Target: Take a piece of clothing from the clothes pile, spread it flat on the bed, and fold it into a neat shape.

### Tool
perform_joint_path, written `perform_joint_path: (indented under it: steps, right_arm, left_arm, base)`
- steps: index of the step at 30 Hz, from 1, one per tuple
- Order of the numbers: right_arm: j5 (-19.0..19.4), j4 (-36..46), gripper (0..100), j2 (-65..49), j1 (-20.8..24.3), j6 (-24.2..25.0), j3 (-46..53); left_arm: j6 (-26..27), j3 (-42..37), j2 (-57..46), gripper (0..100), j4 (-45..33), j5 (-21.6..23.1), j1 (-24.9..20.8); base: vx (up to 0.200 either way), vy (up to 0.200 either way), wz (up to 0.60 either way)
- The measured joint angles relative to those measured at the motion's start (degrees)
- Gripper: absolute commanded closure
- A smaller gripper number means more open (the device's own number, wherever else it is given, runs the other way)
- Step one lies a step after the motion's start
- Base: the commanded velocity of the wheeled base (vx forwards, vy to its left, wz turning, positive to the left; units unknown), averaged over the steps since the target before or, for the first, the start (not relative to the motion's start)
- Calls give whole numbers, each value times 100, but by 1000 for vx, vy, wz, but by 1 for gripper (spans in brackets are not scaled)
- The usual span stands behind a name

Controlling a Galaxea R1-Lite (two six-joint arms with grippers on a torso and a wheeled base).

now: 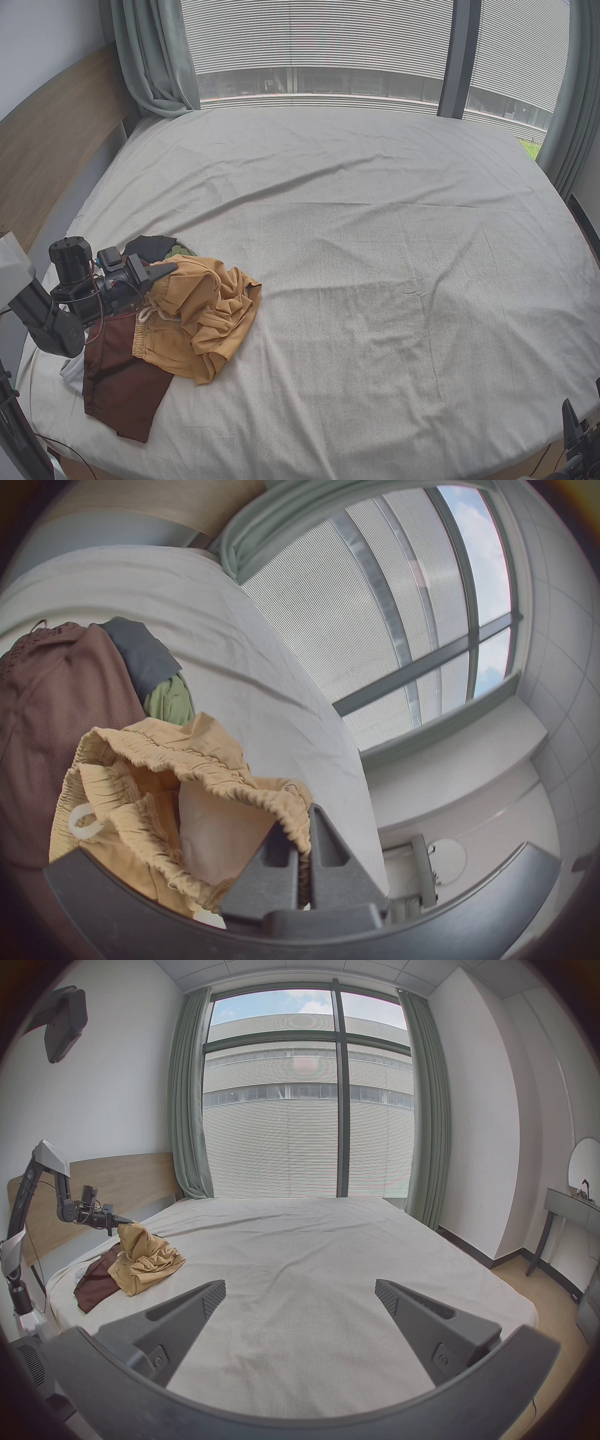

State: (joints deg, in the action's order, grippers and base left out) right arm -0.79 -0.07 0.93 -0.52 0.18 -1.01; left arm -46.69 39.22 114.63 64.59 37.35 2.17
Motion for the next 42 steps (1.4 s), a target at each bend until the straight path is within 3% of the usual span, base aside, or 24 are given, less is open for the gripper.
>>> perform_joint_path:
  steps: [8, 12, 17, 27, 37, 42]
  right_arm:
    - [1, 0, 0, 0, 1, 0, 0]
    - [1, 0, 0, 0, 0, 0, 0]
    - [1, 0, 0, 0, 0, 0, 0]
    - [1, 0, 0, 0, 0, 0, 0]
    - [0, 0, 0, 0, 0, 0, 0]
    - [1, -2, 0, 0, 0, 2, 0]
  left_arm:
    - [-925, -195, -686, 100, -18, -495, -438]
    - [-1035, -229, -845, 100, -34, -681, -575]
    - [-1147, -236, -981, 100, -35, -1273, -845]
    - [-1725, -162, -1181, 100, -65, -1636, -1198]
    - [-2070, 417, -1471, 100, -878, -2553, -1738]
    - [-2258, 783, -1601, 100, -1529, -2669, -1918]
  base:
    - [0, 0, 0]
    - [0, 0, 0]
    - [0, 0, 0]
    - [0, 0, 0]
    - [0, 0, 0]
    - [0, 0, 0]
